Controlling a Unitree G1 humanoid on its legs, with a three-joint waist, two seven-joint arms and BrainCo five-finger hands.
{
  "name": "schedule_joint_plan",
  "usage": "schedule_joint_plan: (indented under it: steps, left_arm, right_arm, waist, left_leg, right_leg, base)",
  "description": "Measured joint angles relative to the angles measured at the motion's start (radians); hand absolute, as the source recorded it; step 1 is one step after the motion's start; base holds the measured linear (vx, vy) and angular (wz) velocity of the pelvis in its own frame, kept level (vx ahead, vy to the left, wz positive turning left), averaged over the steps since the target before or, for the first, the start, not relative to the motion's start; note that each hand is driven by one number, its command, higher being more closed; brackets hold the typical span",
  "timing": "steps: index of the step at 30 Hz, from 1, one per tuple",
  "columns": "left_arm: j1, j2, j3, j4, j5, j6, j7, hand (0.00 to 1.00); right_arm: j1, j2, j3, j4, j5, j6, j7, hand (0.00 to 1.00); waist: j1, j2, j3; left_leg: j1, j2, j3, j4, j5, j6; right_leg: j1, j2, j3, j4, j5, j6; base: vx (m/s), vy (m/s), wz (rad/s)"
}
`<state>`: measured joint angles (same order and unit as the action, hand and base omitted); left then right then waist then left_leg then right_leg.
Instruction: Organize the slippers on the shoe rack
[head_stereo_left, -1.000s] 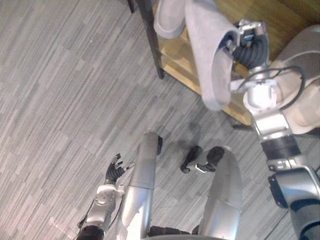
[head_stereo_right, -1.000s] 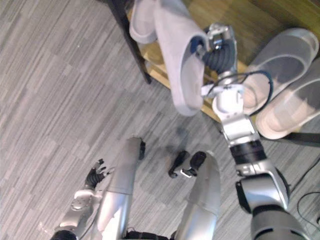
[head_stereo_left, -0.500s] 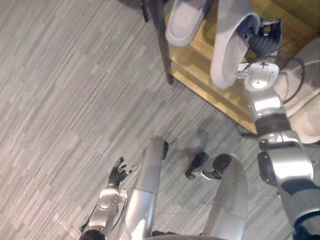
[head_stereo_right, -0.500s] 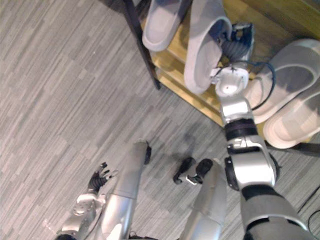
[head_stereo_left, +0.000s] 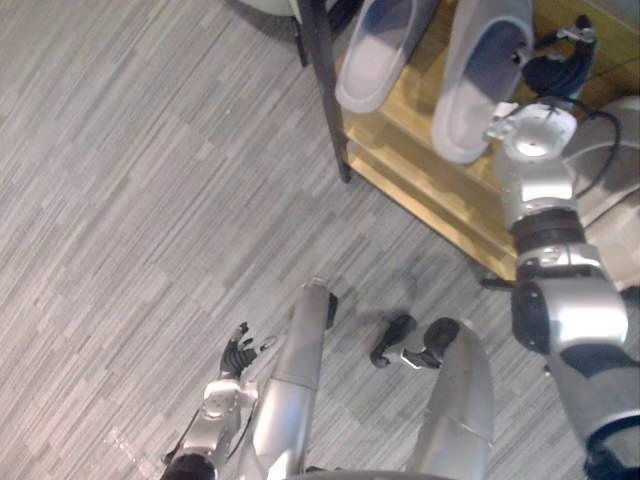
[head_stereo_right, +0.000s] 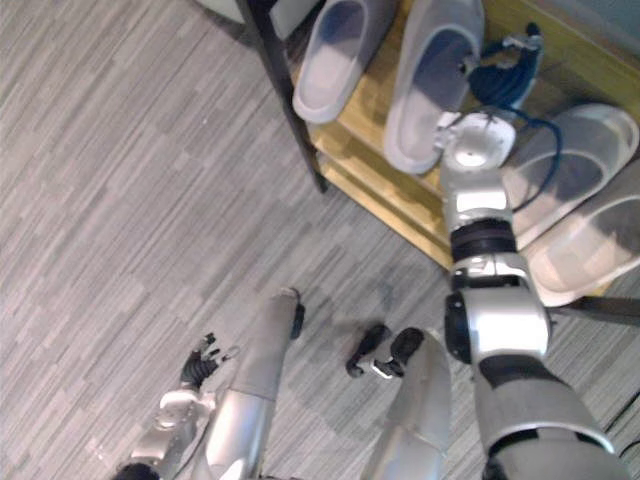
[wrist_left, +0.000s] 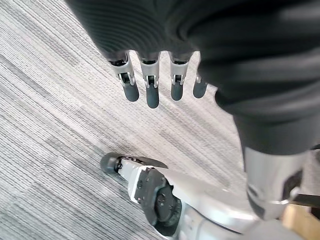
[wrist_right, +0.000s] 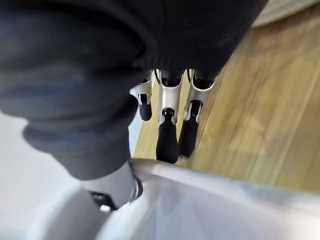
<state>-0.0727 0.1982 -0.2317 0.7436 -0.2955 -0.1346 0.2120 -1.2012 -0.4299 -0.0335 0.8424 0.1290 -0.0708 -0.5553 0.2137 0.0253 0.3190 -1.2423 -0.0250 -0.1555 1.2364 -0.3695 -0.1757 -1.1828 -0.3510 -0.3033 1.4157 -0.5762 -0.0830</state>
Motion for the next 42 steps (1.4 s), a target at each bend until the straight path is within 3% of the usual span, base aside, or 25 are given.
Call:
schedule_joint_plan:
  steps: [11,20,32,38,42]
  left_arm:
    - [-0.018,-0.044,0.093,0.075,0.017,0.019,-0.001,0.0]
    - [-0.039,-0.057,0.138,0.091,-0.003,0.032,-0.002,0.0]
    - [-0.08,-0.063,0.207,0.09,-0.035,0.041,-0.02,0.0]
    - [-0.116,-0.067,0.222,0.087,-0.043,0.056,-0.019,0.0]
    - [-0.142,-0.069,0.226,0.075,-0.043,0.056,-0.02,0.0]
  right_arm:
    - [-0.001,0.038,-0.043,-0.026,0.054,-0.013,0.086,0.0]
    - [0.017,0.09,-0.079,-0.026,0.082,-0.015,0.104,0.0]
    - [0.18,0.276,-0.082,-0.131,0.198,-0.072,0.123,0.0]
    - [0.236,0.325,-0.079,-0.185,0.25,-0.09,0.15,0.0]
    - [0.244,0.353,-0.077,-0.199,0.346,-0.11,0.169,0.0]
  waist:
    - [-0.007,-0.002,0.001]
    - [-0.015,-0.003,0.024]
    - [-0.046,-0.013,0.062]
    - [-0.048,-0.015,0.063]
    - [-0.052,-0.015,0.063]
  left_leg:
    - [0.059,0.015,0.006,-0.025,0.002,-0.004]
    - [0.083,0.032,0.011,-0.037,0.004,-0.006]
    - [0.105,0.052,0.023,-0.046,0.002,-0.005]
    - [0.109,0.064,0.027,-0.049,0.002,-0.005]
    - [0.112,0.067,0.027,-0.055,0.002,-0.005]
  right_leg:
    - [0.056,0.013,-0.003,-0.026,-0.003,0.007]
    - [0.079,0.027,-0.007,-0.043,-0.001,0.004]
    - [0.1,0.042,-0.006,-0.06,0.0,0.005]
    - [0.101,0.057,-0.006,-0.066,0.002,0.008]
    - [0.101,0.06,-0.007,-0.07,0.002,0.007]
  base:
    - [-0.01,0.037,-0.03]
    - [0.0,0.019,-0.03]
    - [-0.01,0.011,-0.02]
    - [-0.03,0.008,-0.06]
    - [-0.01,-0.001,-0.01]
